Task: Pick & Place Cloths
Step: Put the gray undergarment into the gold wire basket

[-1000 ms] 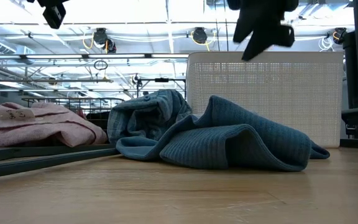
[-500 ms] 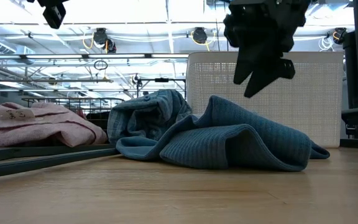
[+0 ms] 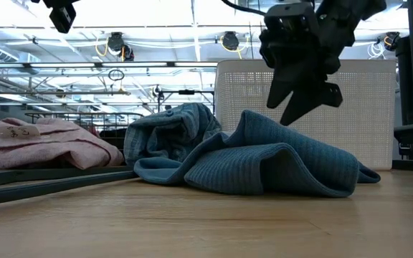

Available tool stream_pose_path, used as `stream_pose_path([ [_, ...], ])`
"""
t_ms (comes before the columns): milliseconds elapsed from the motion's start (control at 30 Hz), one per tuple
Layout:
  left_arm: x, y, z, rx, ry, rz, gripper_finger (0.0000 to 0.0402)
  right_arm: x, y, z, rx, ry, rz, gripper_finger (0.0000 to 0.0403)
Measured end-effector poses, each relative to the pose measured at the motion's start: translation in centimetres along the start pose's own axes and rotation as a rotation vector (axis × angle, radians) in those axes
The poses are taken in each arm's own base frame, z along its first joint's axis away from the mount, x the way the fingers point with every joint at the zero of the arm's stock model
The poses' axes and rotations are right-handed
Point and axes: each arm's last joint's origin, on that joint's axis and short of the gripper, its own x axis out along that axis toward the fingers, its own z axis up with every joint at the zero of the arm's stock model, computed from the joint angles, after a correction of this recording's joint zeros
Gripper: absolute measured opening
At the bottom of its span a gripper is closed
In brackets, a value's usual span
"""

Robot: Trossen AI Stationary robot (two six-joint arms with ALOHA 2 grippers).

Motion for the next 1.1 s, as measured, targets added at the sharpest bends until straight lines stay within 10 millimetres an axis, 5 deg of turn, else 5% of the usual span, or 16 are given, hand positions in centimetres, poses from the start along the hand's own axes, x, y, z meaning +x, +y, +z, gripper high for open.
stream_pose_path([
  [900,0.0,0.0,0.0,-0.001,-0.001,0.000,0.0021,2.6,-3.2,-2.2,0.077,-0.037,-0.056,0.0207],
  [1100,0.0,0.0,0.0,-0.002,-0.003,0.000,0.0021,2.7,-3.5,-2.2,0.121,-0.050,-0.074,0.0172],
])
